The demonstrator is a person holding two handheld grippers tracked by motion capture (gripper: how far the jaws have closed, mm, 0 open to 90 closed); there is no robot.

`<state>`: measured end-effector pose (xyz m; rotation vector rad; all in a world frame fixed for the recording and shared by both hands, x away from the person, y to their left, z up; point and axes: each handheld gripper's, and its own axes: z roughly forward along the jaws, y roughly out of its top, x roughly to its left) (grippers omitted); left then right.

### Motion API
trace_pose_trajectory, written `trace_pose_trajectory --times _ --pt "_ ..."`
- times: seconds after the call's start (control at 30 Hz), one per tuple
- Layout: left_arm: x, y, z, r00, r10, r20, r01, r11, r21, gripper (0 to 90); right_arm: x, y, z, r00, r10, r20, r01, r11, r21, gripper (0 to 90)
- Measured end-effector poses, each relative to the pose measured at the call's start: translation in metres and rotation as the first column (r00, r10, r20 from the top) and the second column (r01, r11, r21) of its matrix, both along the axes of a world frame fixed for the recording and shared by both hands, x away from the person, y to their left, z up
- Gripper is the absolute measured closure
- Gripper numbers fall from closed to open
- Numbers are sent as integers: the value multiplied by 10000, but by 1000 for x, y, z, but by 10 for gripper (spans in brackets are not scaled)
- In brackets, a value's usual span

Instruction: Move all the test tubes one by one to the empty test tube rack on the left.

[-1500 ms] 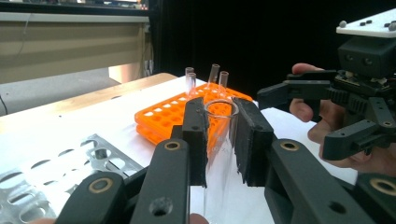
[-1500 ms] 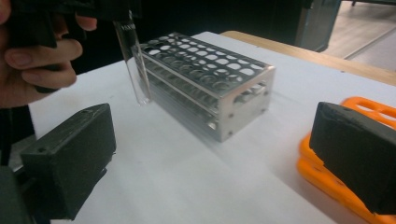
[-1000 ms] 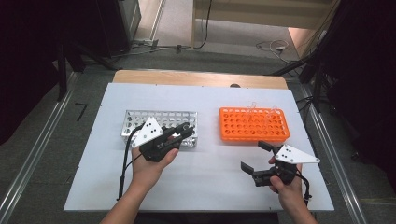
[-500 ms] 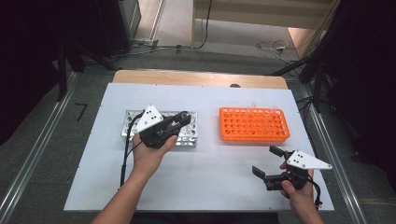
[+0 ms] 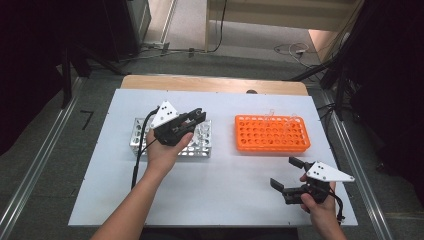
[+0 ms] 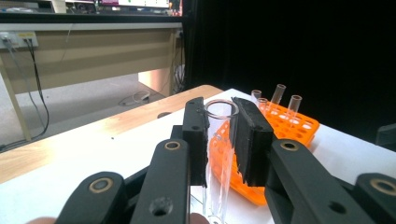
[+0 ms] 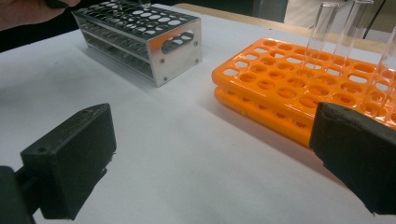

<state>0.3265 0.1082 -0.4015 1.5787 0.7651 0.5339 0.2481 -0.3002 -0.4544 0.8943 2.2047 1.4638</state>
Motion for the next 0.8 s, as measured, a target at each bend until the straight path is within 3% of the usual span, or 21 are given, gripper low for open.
trace_pose_trajectory --times 0.33,0.8 --pt "21 -2 -1 9998 190 -72 -190 9998 23 758 1 0 -1 10000 6 30 -6 10000 -70 0" --pt "40 -10 -8 9991 370 -186 -366 9991 221 758 1 -1 -2 10000 -32 -9 32 10000 -15 0"
